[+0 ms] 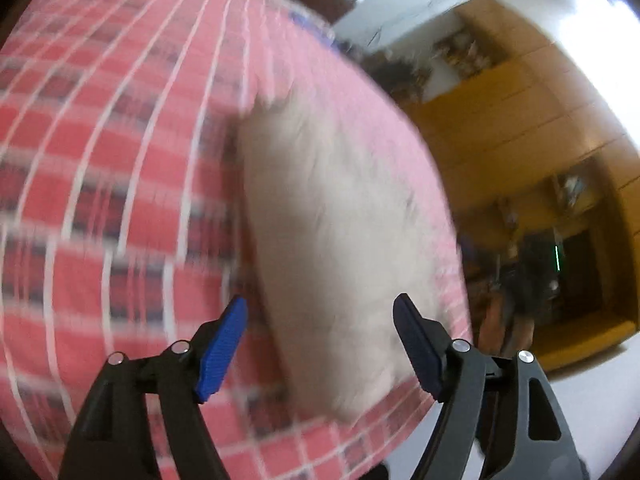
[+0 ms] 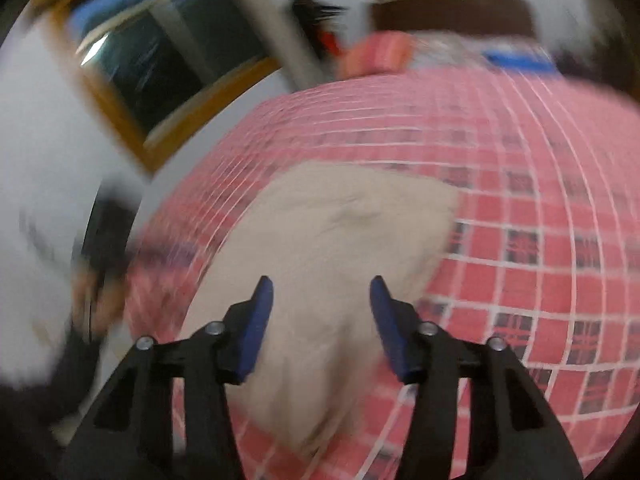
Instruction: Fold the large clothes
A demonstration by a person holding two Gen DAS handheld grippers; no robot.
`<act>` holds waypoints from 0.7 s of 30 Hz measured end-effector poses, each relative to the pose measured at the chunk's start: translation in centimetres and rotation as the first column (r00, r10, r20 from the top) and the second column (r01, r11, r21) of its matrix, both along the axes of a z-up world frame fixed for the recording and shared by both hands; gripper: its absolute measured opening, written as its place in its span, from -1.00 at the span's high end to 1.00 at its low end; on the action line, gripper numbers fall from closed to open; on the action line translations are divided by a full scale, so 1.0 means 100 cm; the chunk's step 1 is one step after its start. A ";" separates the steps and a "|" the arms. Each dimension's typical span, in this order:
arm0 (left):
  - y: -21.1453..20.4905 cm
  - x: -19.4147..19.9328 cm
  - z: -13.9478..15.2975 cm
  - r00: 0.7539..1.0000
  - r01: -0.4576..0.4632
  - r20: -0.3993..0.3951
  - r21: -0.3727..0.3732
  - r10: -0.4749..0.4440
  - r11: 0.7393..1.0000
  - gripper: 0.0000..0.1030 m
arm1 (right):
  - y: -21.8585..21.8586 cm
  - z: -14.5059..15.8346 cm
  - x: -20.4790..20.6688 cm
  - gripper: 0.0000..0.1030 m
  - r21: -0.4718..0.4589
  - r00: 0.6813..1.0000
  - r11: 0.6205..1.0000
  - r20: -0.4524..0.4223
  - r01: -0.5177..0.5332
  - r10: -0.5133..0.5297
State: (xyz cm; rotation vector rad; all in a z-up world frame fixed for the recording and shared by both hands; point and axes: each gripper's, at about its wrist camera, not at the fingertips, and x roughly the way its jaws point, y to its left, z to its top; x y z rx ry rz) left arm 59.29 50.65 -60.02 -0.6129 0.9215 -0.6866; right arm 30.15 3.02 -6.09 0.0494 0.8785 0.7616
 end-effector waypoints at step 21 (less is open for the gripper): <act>-0.074 0.041 0.027 0.994 0.033 0.101 0.067 -0.040 0.997 -0.46 | 0.006 -0.070 -0.040 1.00 -0.256 1.000 0.967 0.008 -0.006 0.008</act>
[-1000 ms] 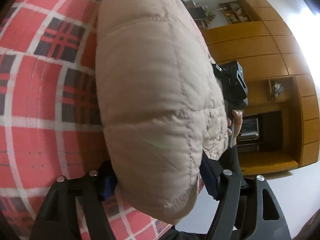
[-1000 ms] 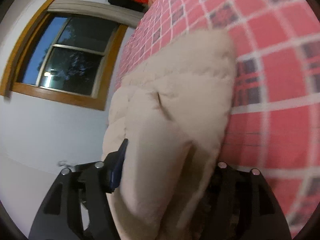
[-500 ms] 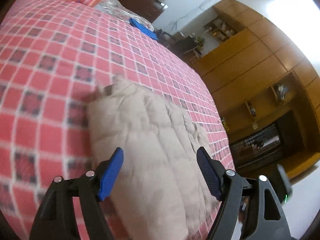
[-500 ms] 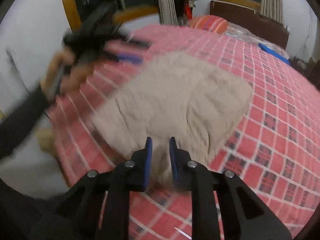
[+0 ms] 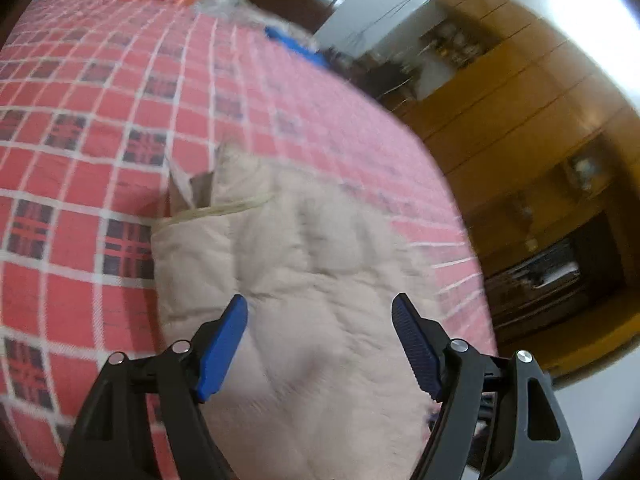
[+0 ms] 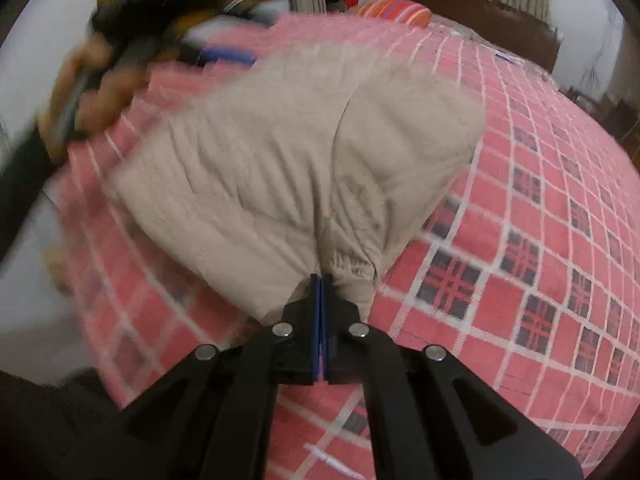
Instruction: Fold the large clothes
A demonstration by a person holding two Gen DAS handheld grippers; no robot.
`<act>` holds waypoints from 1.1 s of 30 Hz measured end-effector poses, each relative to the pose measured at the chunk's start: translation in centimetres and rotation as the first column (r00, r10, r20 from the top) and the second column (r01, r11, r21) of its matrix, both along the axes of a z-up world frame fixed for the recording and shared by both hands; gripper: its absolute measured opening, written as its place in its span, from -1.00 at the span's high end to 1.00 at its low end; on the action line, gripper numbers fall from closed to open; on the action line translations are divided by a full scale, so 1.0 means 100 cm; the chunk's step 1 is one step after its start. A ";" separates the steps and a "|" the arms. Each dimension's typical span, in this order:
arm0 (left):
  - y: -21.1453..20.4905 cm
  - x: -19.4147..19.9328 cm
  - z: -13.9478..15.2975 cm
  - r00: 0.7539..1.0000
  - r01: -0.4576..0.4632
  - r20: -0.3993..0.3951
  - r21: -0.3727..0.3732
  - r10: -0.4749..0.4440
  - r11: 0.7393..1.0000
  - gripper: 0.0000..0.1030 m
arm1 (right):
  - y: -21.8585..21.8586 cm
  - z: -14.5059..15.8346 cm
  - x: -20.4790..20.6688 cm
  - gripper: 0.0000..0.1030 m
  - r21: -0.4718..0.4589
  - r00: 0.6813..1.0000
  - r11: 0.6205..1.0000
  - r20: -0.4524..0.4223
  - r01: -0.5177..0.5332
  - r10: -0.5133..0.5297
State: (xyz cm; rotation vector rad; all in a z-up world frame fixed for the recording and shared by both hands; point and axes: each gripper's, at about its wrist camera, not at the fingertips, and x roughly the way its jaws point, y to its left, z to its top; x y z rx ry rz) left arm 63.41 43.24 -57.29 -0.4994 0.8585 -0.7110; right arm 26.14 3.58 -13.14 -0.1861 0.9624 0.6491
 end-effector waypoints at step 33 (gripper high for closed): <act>-0.034 -0.120 -0.040 0.990 0.132 0.049 0.034 -0.134 0.991 -0.46 | 0.014 -0.004 0.011 1.00 0.085 0.995 0.992 0.001 0.097 -0.098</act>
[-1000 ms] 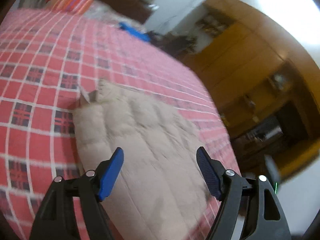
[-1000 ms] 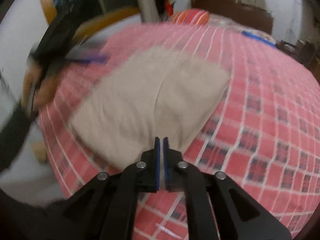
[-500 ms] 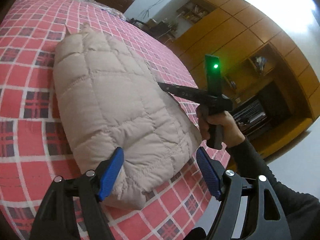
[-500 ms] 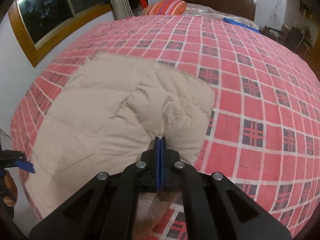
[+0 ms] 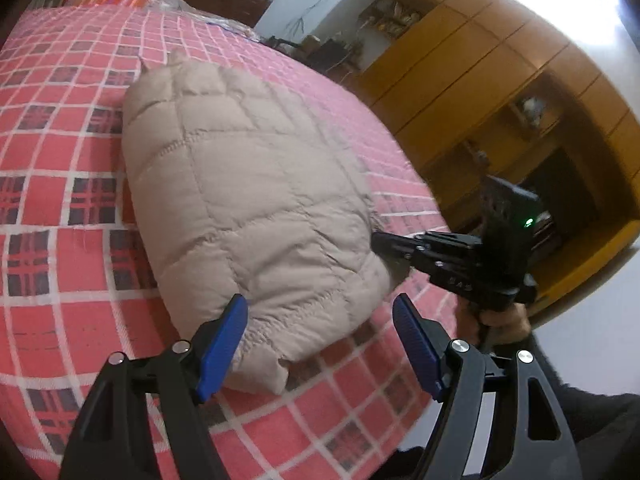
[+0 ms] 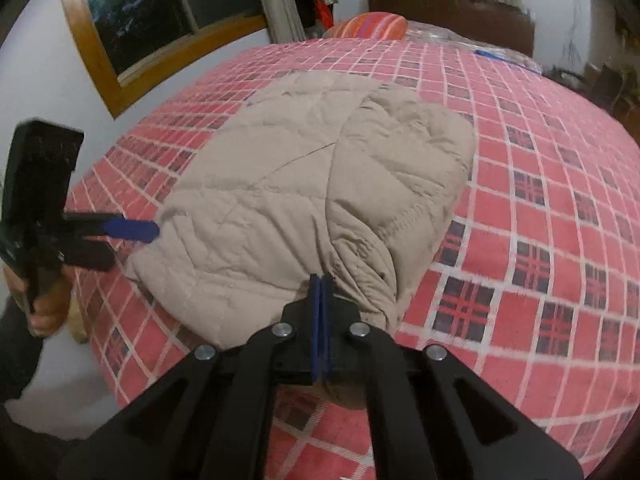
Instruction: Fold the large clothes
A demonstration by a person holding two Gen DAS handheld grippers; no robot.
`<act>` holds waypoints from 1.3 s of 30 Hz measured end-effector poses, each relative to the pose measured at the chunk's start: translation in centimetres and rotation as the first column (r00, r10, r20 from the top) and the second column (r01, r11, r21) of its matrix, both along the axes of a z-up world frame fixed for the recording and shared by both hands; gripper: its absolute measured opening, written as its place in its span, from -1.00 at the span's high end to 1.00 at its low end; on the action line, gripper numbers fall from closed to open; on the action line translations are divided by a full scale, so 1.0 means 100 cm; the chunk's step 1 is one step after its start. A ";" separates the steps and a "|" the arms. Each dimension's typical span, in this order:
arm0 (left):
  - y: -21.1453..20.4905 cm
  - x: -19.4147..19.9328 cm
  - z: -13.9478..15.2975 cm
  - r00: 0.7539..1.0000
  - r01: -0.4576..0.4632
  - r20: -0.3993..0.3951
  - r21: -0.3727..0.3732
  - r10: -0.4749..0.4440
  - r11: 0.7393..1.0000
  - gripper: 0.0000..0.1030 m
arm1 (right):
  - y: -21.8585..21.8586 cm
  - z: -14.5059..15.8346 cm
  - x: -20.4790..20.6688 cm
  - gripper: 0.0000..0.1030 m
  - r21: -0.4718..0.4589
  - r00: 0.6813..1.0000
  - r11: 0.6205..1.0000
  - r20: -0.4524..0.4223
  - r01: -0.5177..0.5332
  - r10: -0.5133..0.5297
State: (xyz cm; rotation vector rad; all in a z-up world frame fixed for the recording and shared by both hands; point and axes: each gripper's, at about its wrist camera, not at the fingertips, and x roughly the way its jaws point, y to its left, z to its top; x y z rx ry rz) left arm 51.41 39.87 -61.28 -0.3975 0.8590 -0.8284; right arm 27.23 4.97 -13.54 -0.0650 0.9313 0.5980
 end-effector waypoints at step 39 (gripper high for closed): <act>-0.004 -0.266 0.100 0.778 -0.611 0.436 0.360 0.452 0.705 -0.92 | 0.023 0.126 -0.262 -0.95 -0.072 0.908 0.942 0.302 0.327 -0.292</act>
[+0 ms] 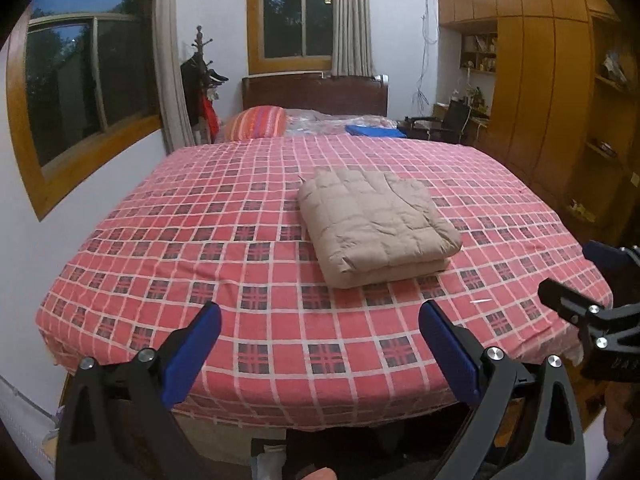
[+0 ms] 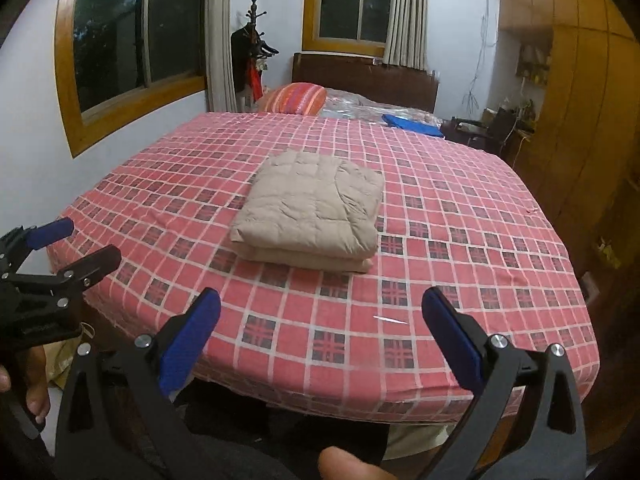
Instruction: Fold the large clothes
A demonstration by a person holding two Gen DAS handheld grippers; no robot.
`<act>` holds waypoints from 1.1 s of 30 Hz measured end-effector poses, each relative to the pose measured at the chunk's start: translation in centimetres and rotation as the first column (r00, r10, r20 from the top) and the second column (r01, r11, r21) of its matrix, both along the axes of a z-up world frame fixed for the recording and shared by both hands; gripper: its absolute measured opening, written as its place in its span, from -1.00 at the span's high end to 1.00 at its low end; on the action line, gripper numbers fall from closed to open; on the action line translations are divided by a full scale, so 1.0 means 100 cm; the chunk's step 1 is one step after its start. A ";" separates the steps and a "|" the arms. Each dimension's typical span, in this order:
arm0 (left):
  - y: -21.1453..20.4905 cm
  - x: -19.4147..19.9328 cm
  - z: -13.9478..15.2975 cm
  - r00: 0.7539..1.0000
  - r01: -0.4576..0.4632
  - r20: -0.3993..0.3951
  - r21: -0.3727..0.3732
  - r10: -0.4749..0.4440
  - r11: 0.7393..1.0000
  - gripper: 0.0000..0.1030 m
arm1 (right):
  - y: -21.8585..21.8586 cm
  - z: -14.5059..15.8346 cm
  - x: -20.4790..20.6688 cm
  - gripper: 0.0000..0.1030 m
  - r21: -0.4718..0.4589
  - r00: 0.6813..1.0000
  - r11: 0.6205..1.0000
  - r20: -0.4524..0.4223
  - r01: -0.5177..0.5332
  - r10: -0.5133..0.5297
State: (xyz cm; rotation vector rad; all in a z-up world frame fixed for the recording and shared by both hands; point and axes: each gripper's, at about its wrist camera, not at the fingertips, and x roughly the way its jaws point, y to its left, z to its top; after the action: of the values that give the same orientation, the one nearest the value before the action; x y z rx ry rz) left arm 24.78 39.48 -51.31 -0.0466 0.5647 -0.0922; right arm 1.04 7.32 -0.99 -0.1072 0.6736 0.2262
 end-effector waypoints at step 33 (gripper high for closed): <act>-0.009 0.005 -0.009 0.999 0.008 -0.032 -0.010 -0.008 1.000 -0.92 | -0.006 -0.010 0.006 -0.95 0.011 0.999 0.999 -0.010 0.031 -0.031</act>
State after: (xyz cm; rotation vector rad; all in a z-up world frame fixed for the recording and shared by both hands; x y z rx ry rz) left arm 25.30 38.57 -52.19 -0.0556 0.5965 -0.1022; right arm 1.62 6.74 -1.95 -0.0847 0.6836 0.2009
